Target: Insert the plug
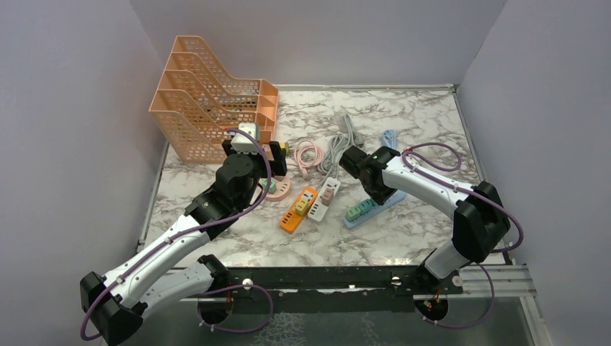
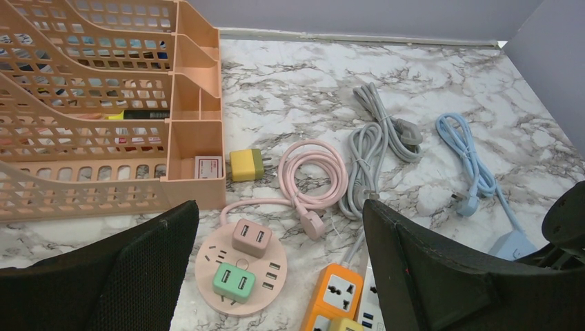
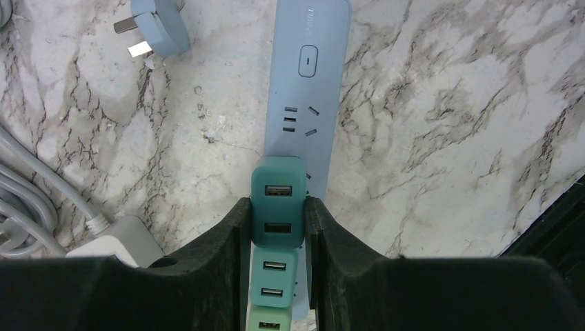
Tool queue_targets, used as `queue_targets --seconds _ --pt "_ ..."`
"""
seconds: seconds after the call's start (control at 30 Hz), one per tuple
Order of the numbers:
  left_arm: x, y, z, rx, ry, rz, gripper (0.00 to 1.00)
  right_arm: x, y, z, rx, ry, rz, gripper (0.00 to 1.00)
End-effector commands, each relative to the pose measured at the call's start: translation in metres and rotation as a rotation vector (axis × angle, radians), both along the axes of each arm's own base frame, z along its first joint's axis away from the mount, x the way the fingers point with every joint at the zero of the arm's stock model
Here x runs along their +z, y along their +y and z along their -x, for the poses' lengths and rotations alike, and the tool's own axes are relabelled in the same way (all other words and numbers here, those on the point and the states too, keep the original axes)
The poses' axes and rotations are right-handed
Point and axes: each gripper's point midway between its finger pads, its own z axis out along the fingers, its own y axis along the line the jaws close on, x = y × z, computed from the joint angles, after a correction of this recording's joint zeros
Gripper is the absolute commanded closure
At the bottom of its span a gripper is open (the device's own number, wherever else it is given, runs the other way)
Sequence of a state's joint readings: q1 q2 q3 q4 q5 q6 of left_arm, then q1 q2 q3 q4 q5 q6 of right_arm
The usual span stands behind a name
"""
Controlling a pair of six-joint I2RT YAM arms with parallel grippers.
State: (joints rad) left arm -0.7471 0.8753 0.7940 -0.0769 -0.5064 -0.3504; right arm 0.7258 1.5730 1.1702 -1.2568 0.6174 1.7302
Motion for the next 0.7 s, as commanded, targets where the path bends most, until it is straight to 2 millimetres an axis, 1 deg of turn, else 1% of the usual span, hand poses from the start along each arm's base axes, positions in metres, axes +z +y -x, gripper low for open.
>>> queue_targets --seconds 0.0,0.1,0.27,0.47,0.67 --pt "0.004 0.005 -0.001 0.024 -0.017 0.014 0.09 0.004 -0.001 0.001 0.010 0.016 0.026 0.99" --pt "0.003 0.006 -0.001 0.025 -0.016 0.013 0.09 0.002 0.000 0.002 0.011 0.018 0.020 0.99" --pt "0.003 0.006 -0.001 0.027 -0.016 0.012 0.09 -0.002 0.006 -0.004 0.043 -0.001 -0.005 0.99" --pt "0.003 0.007 -0.001 0.033 -0.017 0.011 0.09 -0.021 0.007 0.000 0.045 0.052 0.011 0.99" --pt "0.003 0.009 0.000 0.038 -0.020 0.012 0.09 -0.028 0.009 0.002 0.050 0.057 -0.004 0.99"
